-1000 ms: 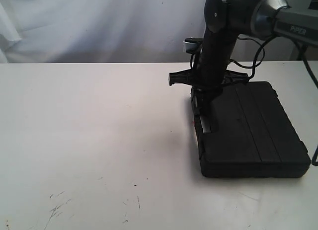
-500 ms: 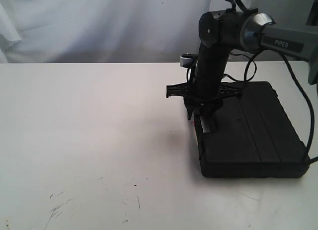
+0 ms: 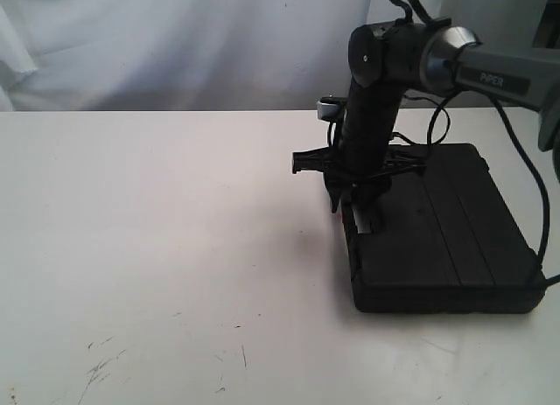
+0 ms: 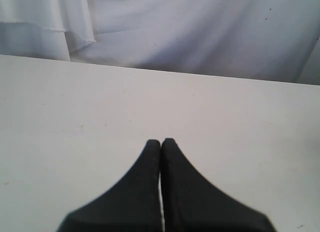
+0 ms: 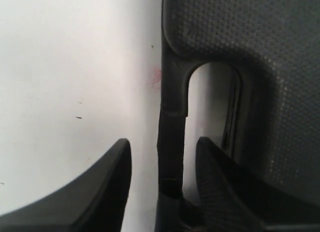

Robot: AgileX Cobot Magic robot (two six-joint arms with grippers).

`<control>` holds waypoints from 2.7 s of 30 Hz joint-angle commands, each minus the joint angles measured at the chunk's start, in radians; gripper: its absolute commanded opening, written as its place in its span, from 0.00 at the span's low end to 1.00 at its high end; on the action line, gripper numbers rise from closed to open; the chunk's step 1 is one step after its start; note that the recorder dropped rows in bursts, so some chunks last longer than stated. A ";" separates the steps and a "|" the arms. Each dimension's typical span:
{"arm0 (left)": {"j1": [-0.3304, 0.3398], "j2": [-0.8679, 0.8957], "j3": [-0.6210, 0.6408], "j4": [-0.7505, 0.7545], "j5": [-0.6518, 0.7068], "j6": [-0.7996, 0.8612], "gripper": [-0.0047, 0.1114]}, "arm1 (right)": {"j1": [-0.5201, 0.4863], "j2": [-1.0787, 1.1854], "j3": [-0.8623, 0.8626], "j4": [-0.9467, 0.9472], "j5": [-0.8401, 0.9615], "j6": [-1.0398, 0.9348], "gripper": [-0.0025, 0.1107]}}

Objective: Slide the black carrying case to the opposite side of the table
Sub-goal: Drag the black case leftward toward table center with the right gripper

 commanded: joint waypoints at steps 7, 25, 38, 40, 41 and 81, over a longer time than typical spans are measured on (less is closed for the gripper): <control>-0.005 -0.004 0.005 0.000 -0.006 -0.001 0.04 | 0.007 0.018 -0.001 -0.021 -0.028 -0.001 0.36; -0.005 -0.004 0.005 0.000 -0.006 -0.004 0.04 | 0.007 0.053 -0.007 0.015 0.002 0.004 0.07; -0.005 -0.004 0.005 0.000 -0.006 -0.005 0.04 | 0.119 0.053 -0.007 0.142 -0.090 0.050 0.02; -0.005 -0.004 0.005 0.000 -0.006 -0.005 0.04 | 0.132 0.053 -0.010 0.156 -0.109 0.062 0.02; -0.005 -0.004 0.005 0.000 -0.006 -0.005 0.04 | 0.138 0.053 -0.013 0.156 -0.116 0.072 0.02; -0.005 -0.004 0.005 0.000 -0.006 -0.003 0.04 | 0.282 0.053 -0.016 0.285 -0.412 0.236 0.02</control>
